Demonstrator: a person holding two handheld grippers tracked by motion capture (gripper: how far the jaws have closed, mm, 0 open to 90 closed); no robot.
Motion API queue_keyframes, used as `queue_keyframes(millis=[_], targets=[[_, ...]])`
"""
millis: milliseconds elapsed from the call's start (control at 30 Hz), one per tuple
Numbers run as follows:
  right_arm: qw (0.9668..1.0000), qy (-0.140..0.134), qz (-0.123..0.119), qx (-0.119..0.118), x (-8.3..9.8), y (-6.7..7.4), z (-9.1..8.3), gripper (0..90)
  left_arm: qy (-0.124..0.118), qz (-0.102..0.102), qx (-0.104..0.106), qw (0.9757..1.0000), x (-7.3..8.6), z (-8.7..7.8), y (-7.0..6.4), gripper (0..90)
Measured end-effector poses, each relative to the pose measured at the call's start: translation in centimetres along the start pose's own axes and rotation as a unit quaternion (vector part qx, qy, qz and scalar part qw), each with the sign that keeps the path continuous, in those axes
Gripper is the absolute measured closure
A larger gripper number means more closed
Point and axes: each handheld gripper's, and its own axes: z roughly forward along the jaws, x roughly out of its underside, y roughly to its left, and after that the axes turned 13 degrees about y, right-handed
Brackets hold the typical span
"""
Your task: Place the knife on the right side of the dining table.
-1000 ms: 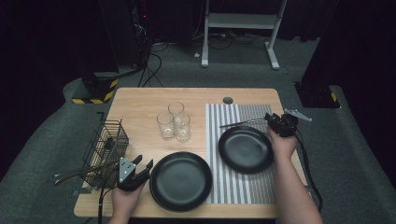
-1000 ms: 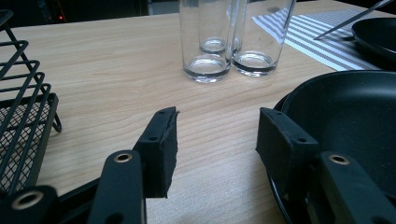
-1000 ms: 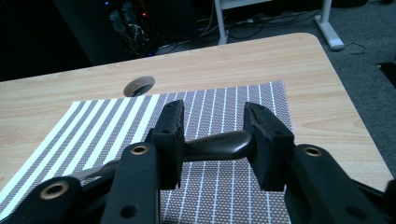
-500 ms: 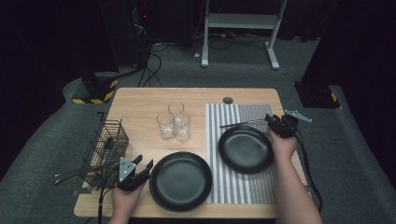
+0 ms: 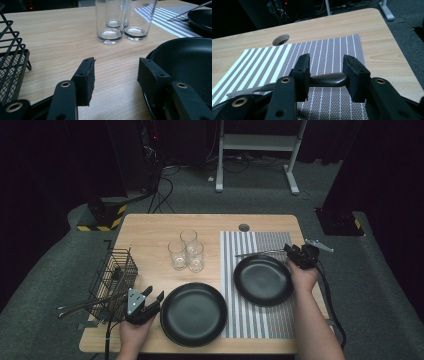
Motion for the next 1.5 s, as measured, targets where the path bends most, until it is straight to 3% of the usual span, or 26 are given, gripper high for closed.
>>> queue_keyframes(millis=[300,767,1267,1500], targets=[[1.0,0.004,0.008,-0.002,0.2,-0.3,0.3,58.1,0.0,0.001,0.0,1.0,0.0,0.0,0.0,48.0],[0.9998,0.021,0.002,0.007,0.3,-0.5,0.6,57.8,0.0,0.001,0.001,1.0,0.0,0.0,0.0,48.0],[0.9995,0.021,-0.02,0.014,0.4,-0.3,0.3,61.9,0.001,0.003,0.0,1.0,0.0,0.0,0.0,48.1],[0.9973,0.034,-0.058,0.029,1.0,0.3,-0.4,65.9,0.001,0.005,0.0,1.0,0.0,0.0,0.0,48.2]])
